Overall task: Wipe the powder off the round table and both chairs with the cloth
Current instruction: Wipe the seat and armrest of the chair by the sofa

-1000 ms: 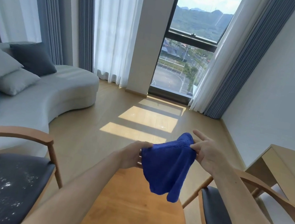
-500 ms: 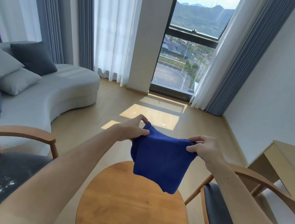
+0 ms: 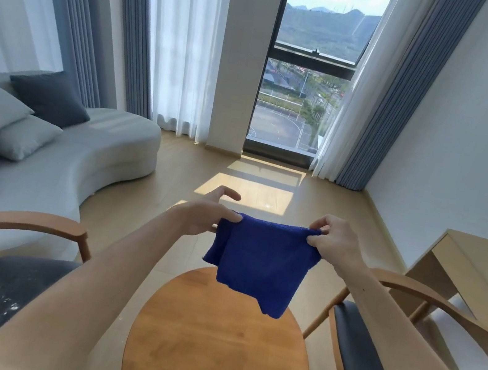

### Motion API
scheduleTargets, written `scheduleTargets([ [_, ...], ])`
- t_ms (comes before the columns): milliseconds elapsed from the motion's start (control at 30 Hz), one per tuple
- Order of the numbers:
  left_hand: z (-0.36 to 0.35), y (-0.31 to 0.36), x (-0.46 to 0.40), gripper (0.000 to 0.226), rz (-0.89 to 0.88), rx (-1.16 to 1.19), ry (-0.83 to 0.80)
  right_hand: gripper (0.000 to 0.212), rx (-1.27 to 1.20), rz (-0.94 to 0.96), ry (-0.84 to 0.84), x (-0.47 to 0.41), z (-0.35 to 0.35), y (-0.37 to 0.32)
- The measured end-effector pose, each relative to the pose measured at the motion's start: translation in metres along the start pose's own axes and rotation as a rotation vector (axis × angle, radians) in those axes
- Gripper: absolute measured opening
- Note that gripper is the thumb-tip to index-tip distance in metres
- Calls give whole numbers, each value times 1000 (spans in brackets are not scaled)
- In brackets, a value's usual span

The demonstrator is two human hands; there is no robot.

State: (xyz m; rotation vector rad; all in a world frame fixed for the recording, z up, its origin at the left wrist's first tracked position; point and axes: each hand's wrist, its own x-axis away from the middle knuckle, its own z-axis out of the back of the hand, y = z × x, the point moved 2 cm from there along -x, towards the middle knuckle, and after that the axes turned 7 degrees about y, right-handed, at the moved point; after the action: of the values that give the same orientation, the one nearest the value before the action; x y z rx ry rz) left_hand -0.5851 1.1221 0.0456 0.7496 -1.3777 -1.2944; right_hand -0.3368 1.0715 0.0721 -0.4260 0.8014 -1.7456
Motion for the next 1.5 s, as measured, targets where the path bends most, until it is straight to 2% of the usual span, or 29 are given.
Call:
scheduleTargets([
  [67, 1, 4, 1, 40, -20, -19, 1, 21, -22, -41, -52, -2, -1, 0],
  [167, 7, 8, 4, 43, -36, -40, -25, 30, -175, -137, -255, -1, 5, -2],
  [233, 10, 11, 7, 48, -57, -77, -38, 39, -129, -94, -342, 1, 7, -4],
  [267, 10, 12, 8, 51, -73, -112, -36, 40, -44, -25, -336, 1, 6, -4],
  [333, 10, 15, 8, 51, -117, -211, -2, 33, 194, 184, -219, 0, 2, -8],
  [433, 7, 16, 8, 37, -222, -416, 90, 20, 375, 374, -56, -3, -4, -8],
  [500, 6, 17, 8, 27, -302, -566, 165, 18, 338, 376, -73, -4, -6, -7],
  [567, 8, 17, 7, 22, -361, -704, 220, 12, 210, 302, -116, -2, -7, -9],
  [700, 10, 22, 8, 21, -434, -837, 252, 10, 27, 233, -104, 1, -8, -9],
  [800, 9, 22, 10, 19, -402, -824, 247, 12, 3, 216, -44, 1, -11, -10],
  [967, -9, 18, 11, 19, -231, -832, 272, 15, 66, 176, 84, 6, -27, -16],
  [1033, -27, 20, 12, 18, -141, -703, 256, 14, 41, 180, 41, 14, -40, -27],
  [1233, -44, 34, 16, 24, 107, -254, 181, 19, -209, 121, -261, 24, -48, -42],
  [1333, -38, 37, 20, 21, 6, -291, 148, 39, -197, 191, -240, 21, -48, -38],
  [1433, -28, 34, 22, 27, -165, -421, 184, 33, -214, 270, -155, 17, -49, -38],
  [1500, -18, 29, 23, 26, -282, -541, 242, 29, -251, 303, -166, 12, -50, -36],
])
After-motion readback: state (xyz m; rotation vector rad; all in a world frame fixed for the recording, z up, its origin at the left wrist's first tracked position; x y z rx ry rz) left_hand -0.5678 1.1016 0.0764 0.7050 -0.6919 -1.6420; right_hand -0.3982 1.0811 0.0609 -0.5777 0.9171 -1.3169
